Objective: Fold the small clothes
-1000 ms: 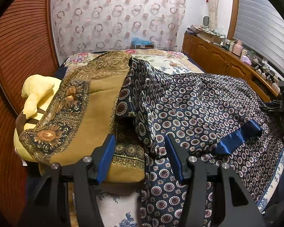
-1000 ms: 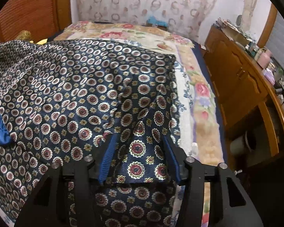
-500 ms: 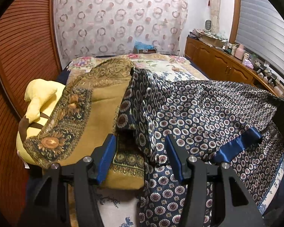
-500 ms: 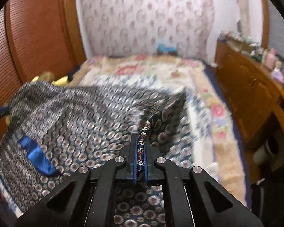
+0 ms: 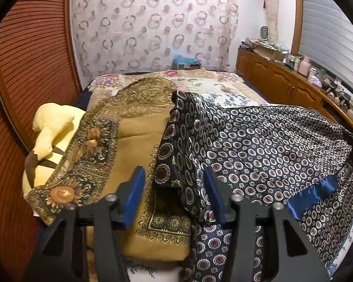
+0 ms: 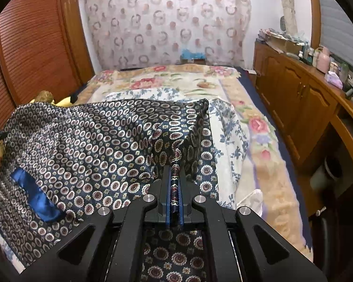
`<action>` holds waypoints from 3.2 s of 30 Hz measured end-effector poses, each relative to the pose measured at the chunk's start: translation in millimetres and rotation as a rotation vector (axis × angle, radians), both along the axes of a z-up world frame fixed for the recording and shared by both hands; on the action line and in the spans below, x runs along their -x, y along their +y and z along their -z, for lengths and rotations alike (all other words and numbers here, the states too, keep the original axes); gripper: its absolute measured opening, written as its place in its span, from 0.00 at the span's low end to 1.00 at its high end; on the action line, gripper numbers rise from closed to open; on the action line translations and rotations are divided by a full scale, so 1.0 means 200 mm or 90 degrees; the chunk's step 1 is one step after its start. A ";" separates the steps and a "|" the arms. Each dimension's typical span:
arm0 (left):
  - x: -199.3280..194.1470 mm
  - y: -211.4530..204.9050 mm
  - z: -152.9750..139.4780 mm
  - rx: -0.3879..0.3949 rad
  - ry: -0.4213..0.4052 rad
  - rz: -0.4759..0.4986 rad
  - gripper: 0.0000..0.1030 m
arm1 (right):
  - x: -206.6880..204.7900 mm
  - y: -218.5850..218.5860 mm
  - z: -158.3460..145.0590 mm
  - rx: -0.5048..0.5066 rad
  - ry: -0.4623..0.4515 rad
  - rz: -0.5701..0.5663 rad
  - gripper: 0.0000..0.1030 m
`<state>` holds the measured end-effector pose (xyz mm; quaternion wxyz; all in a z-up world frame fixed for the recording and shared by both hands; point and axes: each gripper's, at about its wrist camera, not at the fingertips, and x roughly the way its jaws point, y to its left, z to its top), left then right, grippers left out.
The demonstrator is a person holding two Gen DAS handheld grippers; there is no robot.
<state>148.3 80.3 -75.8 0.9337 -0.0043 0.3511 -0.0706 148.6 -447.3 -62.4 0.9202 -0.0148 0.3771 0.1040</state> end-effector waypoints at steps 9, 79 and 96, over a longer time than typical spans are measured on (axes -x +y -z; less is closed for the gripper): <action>0.09 -0.02 -0.02 0.051 -0.013 0.048 0.00 | 0.01 0.00 0.03 0.001 0.005 -0.003 0.01; 0.66 -0.14 -0.08 0.036 -0.011 0.066 0.52 | 0.26 0.43 0.28 0.087 0.057 -0.106 0.66; 0.03 -0.29 -0.12 -0.004 0.019 0.082 0.52 | 0.25 0.43 0.30 0.084 0.058 -0.102 0.72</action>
